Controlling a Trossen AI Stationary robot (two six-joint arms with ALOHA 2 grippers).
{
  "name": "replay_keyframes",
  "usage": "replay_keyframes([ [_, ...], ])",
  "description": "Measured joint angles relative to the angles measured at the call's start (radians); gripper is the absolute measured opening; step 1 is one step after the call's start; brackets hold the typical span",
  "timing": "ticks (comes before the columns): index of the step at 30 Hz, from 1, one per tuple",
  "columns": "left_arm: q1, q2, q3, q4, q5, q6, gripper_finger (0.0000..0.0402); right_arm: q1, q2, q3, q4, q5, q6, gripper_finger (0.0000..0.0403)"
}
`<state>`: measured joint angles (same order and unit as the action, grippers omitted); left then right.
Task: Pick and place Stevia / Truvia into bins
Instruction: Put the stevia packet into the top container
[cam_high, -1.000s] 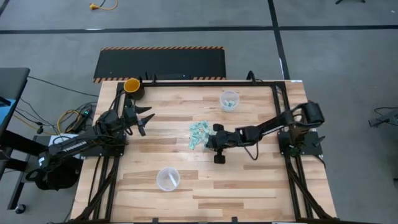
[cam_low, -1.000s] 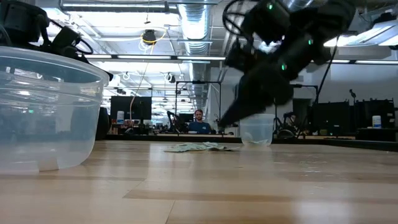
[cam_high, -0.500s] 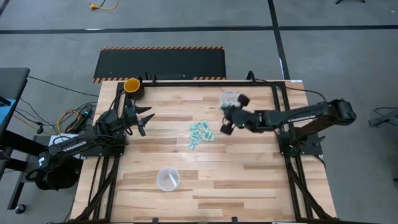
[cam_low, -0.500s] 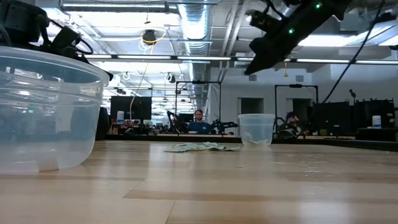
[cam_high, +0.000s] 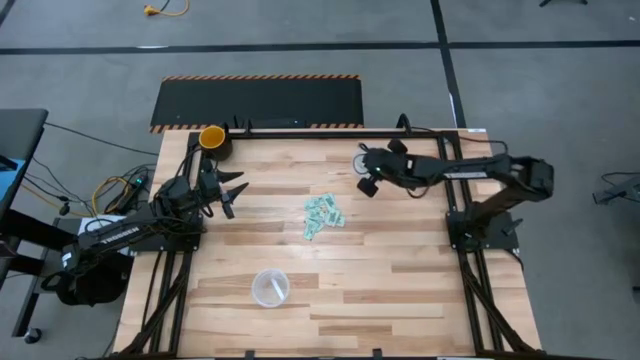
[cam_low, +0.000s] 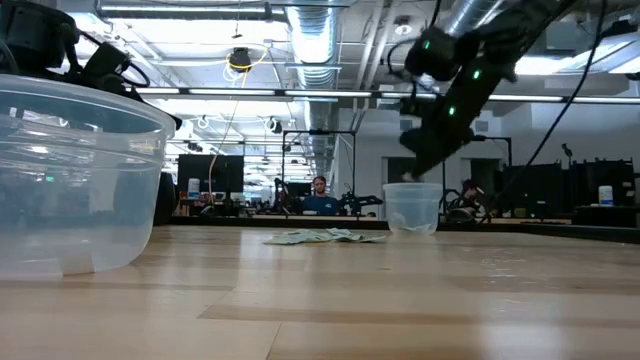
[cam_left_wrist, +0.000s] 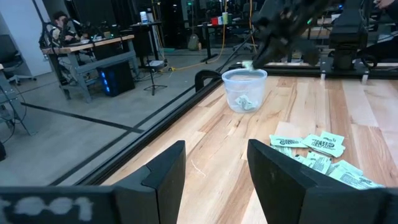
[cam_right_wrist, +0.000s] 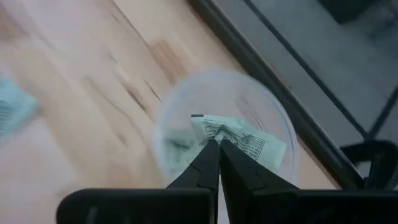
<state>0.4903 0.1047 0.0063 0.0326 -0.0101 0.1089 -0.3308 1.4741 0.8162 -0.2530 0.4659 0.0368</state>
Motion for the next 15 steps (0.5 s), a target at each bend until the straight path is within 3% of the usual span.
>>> replay_keyframes([
  [9, 0.0, 0.0, 0.0, 0.0, 0.0, 0.0, 0.0163, -0.038, 0.071, 0.0, 0.099, 0.005, -0.001, 0.0004],
  [15, 0.0, 0.0, 0.0, 0.0, 0.0, 0.0, 0.0163, -0.024, 0.024, 0.0, 0.096, 0.006, -0.003, 0.0042],
])
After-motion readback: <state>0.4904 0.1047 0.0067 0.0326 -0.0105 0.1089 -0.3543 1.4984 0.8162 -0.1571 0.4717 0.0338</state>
